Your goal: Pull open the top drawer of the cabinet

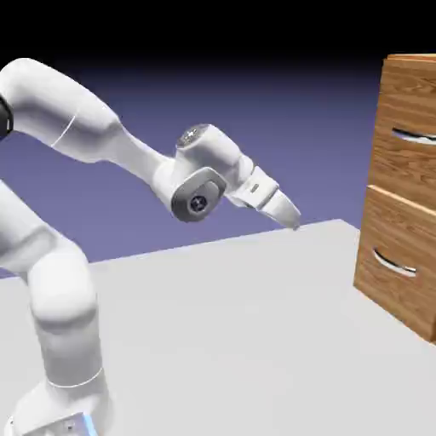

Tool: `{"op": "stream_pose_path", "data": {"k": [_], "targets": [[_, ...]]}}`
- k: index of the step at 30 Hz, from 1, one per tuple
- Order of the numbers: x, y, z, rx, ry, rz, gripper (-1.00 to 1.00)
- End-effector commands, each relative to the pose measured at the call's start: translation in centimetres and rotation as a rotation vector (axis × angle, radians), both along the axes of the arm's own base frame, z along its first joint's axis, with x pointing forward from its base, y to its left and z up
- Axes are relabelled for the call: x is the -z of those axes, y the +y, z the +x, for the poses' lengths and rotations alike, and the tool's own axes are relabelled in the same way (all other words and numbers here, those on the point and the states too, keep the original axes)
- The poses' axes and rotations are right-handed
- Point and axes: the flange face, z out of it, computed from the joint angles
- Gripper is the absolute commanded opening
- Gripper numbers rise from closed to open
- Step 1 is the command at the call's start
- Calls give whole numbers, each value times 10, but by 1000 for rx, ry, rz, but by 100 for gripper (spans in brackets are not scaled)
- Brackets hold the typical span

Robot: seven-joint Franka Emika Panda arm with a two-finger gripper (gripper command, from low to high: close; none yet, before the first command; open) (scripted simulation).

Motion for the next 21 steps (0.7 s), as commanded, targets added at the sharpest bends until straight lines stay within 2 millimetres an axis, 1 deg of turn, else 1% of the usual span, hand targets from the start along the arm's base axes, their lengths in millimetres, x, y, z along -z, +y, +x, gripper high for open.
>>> {"op": "stream_pose_path", "data": {"k": [1,6,9,11,13,16,21], "targets": [[-15,-8,0,13,-28,-8,0],[-89,-40,-7,70,-166,-60,0],[-131,-52,-17,94,-246,-101,0],[-158,-57,-26,106,-298,-134,0],[-183,-58,-34,114,-349,-172,0],[-218,-55,-47,120,-422,-235,0],[-266,-35,-64,110,-531,-363,0]]}}
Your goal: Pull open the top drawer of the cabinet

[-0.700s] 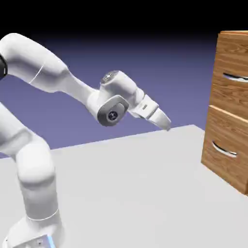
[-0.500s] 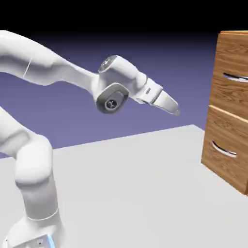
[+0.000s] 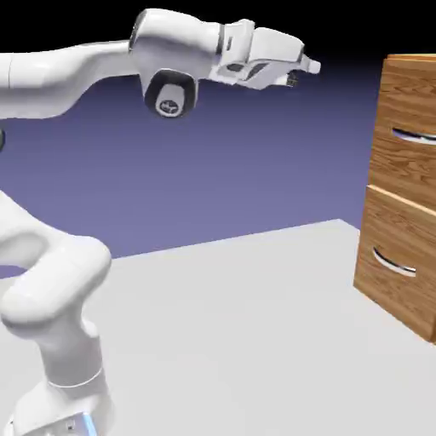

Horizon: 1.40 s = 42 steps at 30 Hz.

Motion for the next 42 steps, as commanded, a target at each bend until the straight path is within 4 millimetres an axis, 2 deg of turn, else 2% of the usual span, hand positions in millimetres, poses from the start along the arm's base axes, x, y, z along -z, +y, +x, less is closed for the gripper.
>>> {"op": "stream_pose_path", "data": {"k": [1,6,10,15,19,24,29,33,38,39,40,42], "targets": [[-8,6,-2,0,-18,-30,0],[-39,42,-3,-8,-90,-195,0],[-52,75,10,-22,-128,-340,0],[-51,117,44,-52,-149,-530,0],[-36,145,86,-85,-146,-681,0],[1,165,152,-138,-120,-859,0],[59,163,227,-202,-76,-1015,0],[117,144,287,-258,-34,-1115,0],[205,97,354,-326,19,-1207,0],[214,92,359,-332,23,-1214,0],[214,92,359,-332,23,-1214,0],[214,92,374,-332,24,-1214,0]]}}
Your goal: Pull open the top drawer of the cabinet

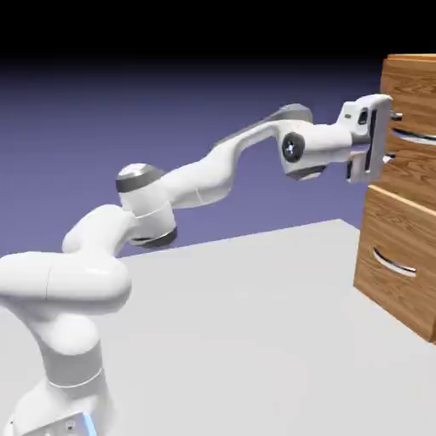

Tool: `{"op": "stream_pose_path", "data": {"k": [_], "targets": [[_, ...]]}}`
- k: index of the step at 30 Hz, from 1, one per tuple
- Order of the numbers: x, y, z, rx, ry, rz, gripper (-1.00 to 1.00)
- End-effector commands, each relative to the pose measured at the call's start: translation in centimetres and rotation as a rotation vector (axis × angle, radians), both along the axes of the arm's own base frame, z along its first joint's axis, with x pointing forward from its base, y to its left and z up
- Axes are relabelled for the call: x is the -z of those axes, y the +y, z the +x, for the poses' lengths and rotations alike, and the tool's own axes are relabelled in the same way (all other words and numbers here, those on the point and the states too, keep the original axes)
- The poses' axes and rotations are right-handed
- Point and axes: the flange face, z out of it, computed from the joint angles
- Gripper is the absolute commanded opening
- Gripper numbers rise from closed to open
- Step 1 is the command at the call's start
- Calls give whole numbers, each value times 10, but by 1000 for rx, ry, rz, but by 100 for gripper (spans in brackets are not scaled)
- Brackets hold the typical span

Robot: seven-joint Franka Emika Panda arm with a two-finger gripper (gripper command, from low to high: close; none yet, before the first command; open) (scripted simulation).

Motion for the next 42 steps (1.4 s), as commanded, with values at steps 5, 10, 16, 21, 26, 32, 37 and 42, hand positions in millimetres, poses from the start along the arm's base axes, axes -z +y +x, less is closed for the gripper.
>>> {"op": "stream_pose_path", "data": {"k": [5,10,16,21,26,32,37,42], "targets": [[0,0,33,0,0,0,0],[1,-1,24,-1,0,1,-100],[1,-1,-18,-1,0,1,-100],[1,-1,-58,-1,0,1,-100],[1,-1,-104,-1,0,1,-100],[1,-1,-166,-1,0,1,-100],[1,-1,-223,-1,0,0,-100],[0,0,-252,0,-1,-1,100]]}}
